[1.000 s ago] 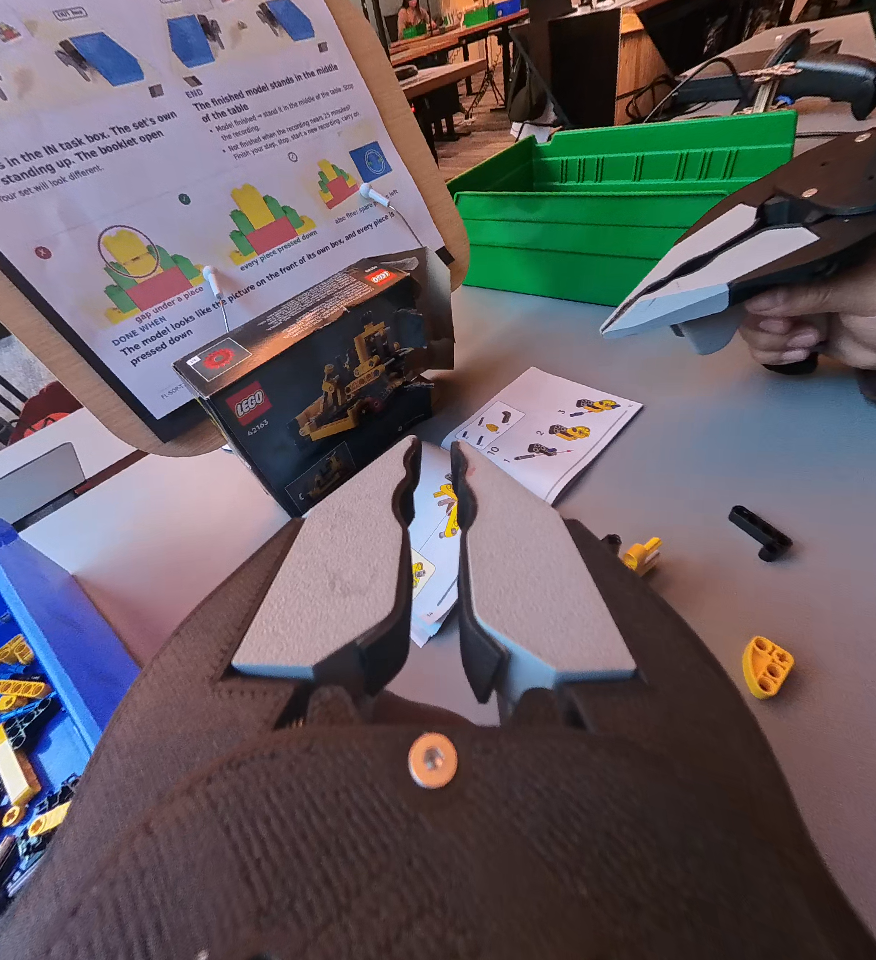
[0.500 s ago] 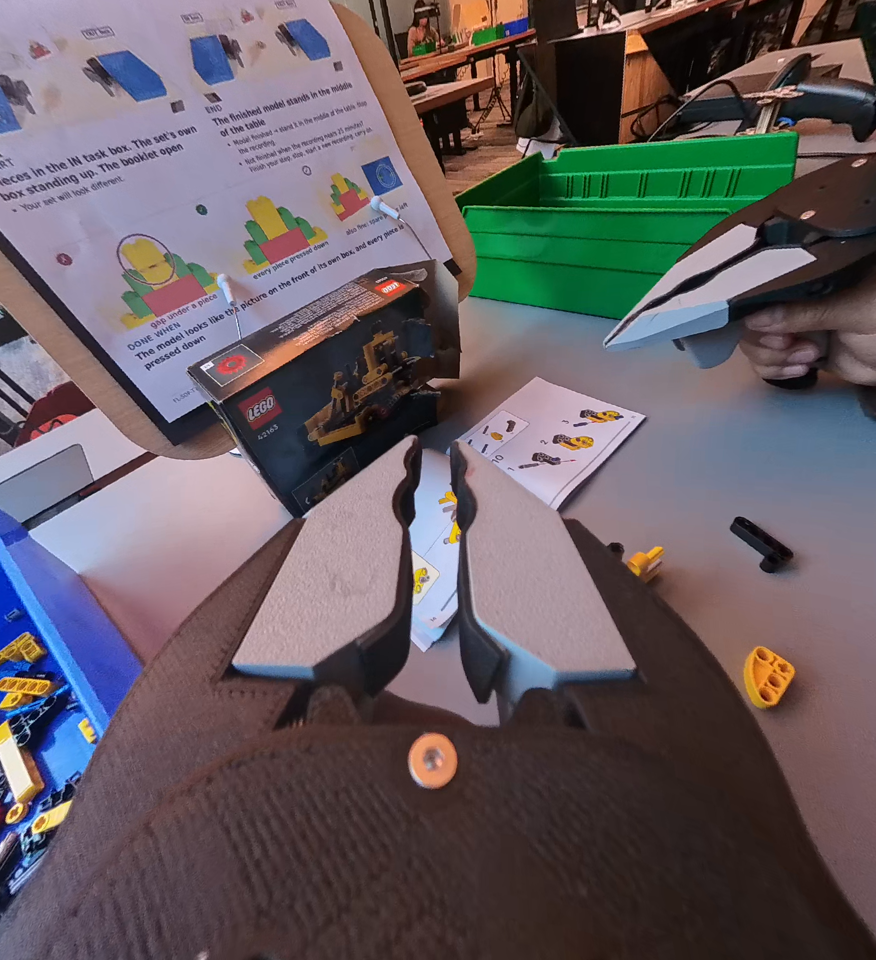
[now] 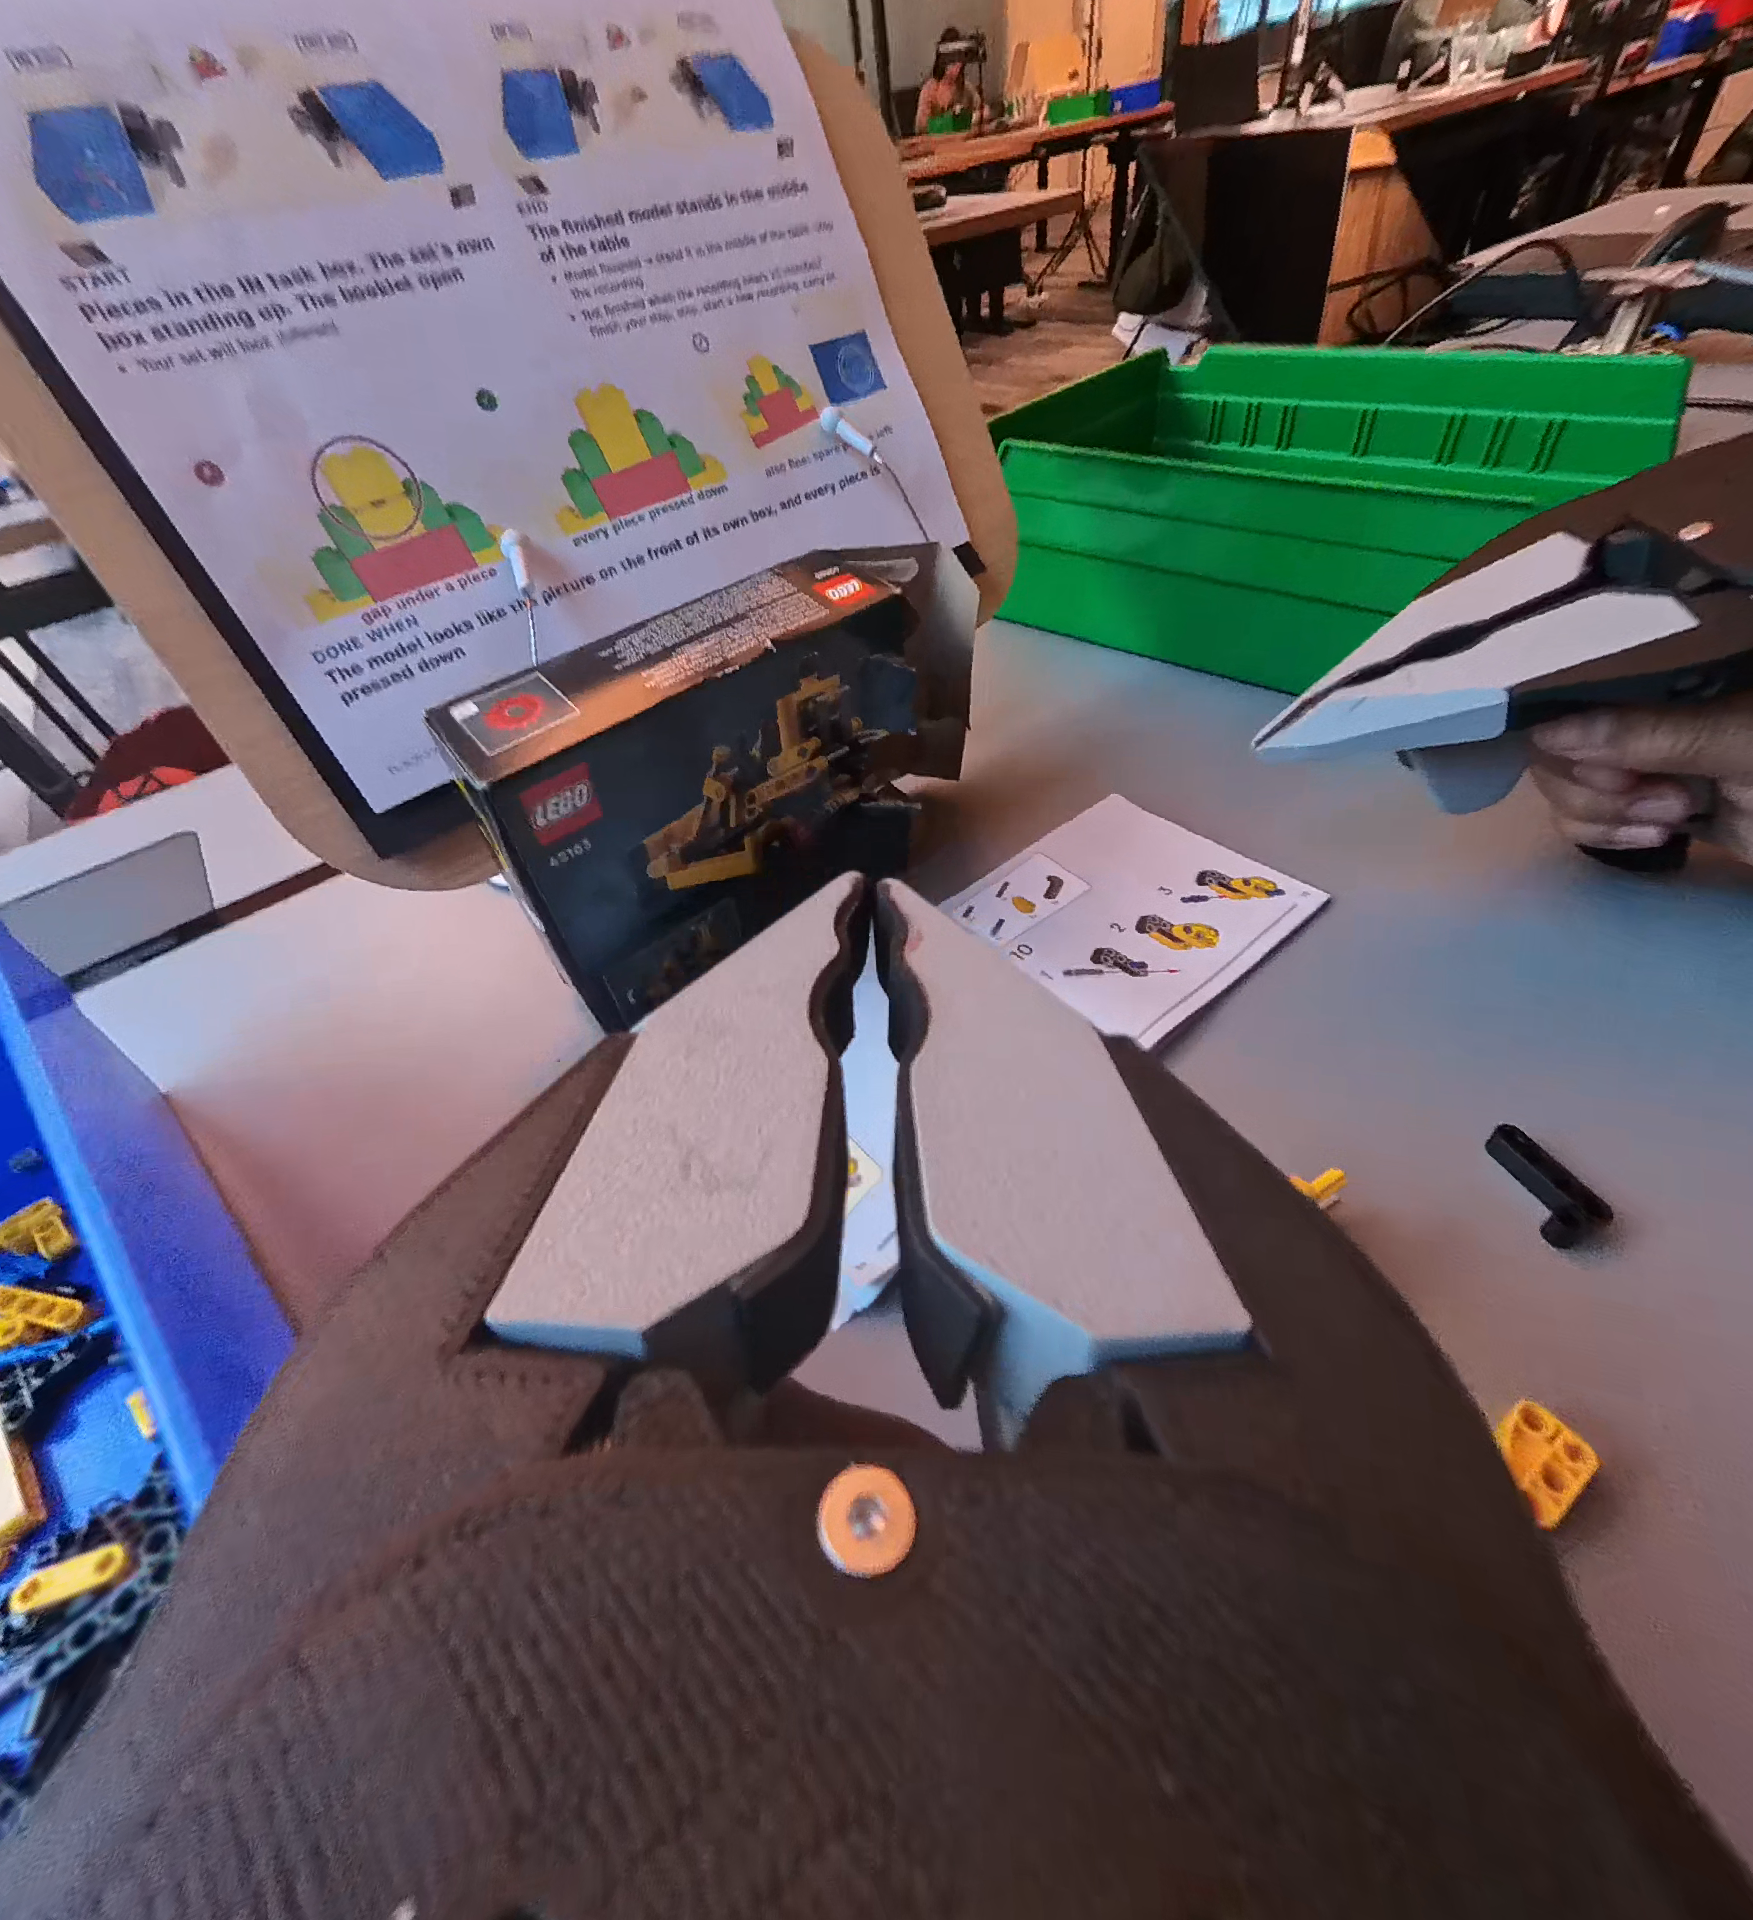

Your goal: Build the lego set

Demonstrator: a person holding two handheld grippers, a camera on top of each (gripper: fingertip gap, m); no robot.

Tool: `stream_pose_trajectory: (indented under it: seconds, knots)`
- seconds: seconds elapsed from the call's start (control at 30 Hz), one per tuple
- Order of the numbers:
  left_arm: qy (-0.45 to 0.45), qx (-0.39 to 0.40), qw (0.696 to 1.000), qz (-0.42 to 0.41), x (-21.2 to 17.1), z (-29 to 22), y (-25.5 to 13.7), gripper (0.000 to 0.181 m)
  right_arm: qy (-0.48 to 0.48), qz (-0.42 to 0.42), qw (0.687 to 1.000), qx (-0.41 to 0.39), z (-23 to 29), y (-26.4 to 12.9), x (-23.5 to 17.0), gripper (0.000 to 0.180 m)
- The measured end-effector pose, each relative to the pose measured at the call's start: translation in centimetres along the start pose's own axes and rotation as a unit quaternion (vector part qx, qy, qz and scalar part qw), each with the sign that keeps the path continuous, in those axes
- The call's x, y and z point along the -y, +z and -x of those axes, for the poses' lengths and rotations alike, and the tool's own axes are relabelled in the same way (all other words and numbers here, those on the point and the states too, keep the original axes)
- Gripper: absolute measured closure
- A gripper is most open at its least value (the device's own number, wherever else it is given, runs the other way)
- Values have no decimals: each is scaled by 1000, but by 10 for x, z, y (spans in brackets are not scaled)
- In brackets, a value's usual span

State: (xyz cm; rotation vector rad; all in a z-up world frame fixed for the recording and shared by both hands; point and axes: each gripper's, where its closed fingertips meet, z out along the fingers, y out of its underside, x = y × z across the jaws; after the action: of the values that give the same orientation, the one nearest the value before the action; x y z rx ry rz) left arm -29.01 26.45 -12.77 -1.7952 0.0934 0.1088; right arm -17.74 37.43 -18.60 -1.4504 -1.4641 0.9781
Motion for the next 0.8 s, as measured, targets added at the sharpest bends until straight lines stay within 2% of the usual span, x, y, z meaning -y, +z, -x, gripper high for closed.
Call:
stream_pose_trajectory:
  seconds: [0.13,0.5,0.6,0.8]
  knots:
    - [0,6,1000,23,-8,-8,7,181,-12,5,1000,-17,-3,2,-3,180]
    - [-3,-22,1000,10,1,-24,0,181,-57,29,997,-47,-4,8,-12,180]
    - [10,-5,1000,4,4,-17,-3,181,-57,33,997,-48,-5,9,-13,180]
    - [-23,-3,1000,0,6,-5,-4,181,-57,33,997,-45,-4,9,-14,180]
